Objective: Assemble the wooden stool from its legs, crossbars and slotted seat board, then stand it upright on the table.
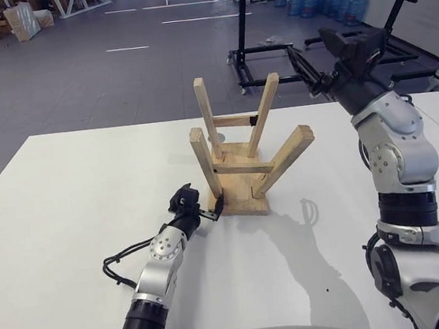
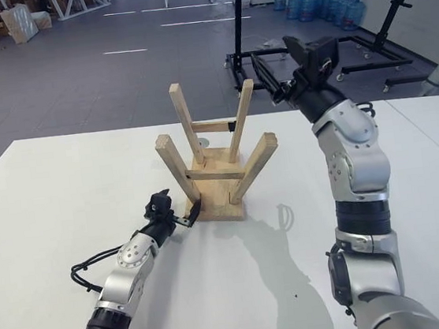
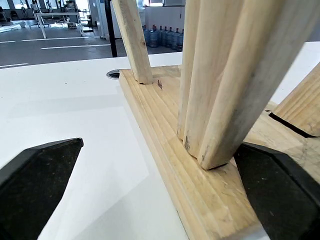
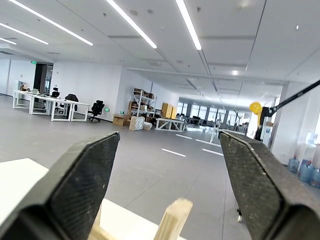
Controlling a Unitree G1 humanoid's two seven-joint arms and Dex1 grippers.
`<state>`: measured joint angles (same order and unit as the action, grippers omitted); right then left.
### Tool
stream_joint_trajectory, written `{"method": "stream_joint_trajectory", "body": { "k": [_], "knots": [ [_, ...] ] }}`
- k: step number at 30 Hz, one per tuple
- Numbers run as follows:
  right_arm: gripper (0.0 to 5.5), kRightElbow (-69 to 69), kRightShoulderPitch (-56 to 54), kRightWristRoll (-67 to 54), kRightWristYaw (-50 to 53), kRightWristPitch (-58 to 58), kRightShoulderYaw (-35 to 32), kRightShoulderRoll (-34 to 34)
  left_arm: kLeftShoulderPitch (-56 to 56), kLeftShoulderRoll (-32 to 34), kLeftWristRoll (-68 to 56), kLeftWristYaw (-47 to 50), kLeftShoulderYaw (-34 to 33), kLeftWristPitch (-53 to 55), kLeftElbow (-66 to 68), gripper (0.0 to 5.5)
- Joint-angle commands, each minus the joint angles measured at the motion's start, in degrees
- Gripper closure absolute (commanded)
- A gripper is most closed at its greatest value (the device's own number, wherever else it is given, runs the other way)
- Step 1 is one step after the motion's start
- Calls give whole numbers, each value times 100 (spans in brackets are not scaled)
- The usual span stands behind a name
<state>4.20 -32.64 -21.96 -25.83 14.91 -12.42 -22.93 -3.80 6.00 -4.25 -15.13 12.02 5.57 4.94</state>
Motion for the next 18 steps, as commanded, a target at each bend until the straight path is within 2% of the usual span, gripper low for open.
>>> {"method": "stream_joint_trajectory", "body": {
  "k": [1, 5, 8, 11, 14, 15, 18],
  "knots": [
    [183, 95, 239, -96, 38, 102, -71, 16, 349, 270, -259, -191, -188, 541, -1414, 10],
    [183, 115, 544, -918, -391, 560, -563, -214, 782, 634, -787, -464, -509, 1076, -2897, 10],
    [183, -198, 893, -1654, -1184, 1075, -1043, -687, 916, 832, -1854, -763, -1038, 1517, -3880, 10],
    [183, -592, 1324, -2012, -2071, 1426, -1211, -1164, 863, 982, -3100, -979, -1664, 1807, -4349, 10],
    [183, -901, 1543, -2025, -2518, 1496, -1162, -1339, 748, 1310, -4004, -1033, -2507, 1967, -4299, 10],
    [183, -921, 1580, -2023, -2578, 1499, -1136, -1334, 739, 1453, -4054, -1012, -2724, 1989, -4207, 10],
    [183, -745, 1649, -2103, -2665, 1556, -1028, -1196, 385, 1991, -2720, -398, -2934, 1818, -3123, 10]
  ]
}}
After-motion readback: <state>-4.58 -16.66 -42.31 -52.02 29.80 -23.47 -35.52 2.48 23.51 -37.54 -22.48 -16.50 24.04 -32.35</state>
